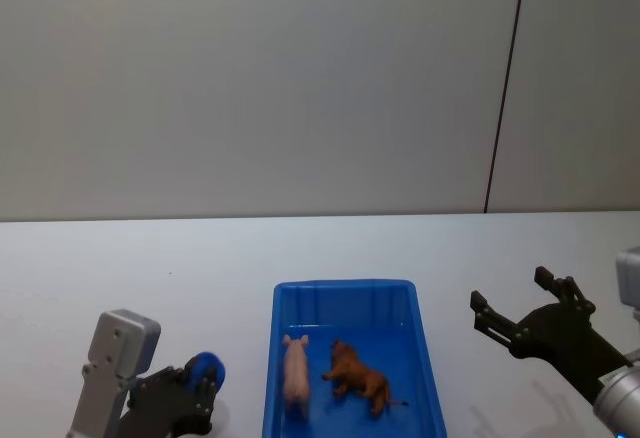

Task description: Pick up the two dolls from the table and place them into the box.

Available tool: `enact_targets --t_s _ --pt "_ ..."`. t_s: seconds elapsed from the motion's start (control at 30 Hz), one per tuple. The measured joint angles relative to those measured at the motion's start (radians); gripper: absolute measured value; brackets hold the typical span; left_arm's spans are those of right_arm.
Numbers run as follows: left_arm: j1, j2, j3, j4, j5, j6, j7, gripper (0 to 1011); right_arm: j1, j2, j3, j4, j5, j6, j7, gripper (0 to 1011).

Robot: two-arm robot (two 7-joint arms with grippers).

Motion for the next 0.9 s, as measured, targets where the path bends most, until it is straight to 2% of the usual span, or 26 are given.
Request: enact_targets --t_s 0.43,0.83,0.9 --pt "-0.056 -0.030 -0.001 0.000 0.029 -0.047 -0.140 112 0.000 0.000 0.000 0.000 0.000 0.000 0.000 1001" --pt "-0.150 -0.101 0.020 0.043 0.058 -0.082 -0.311 87 0.000 0.000 0.000 0.000 0.000 0.000 0.000 1001" --pt "-0.181 -0.125 0.027 0.065 0.066 -0.091 -0.354 87 0.000 0.000 0.000 0.000 0.000 0.000 0.000 1001"
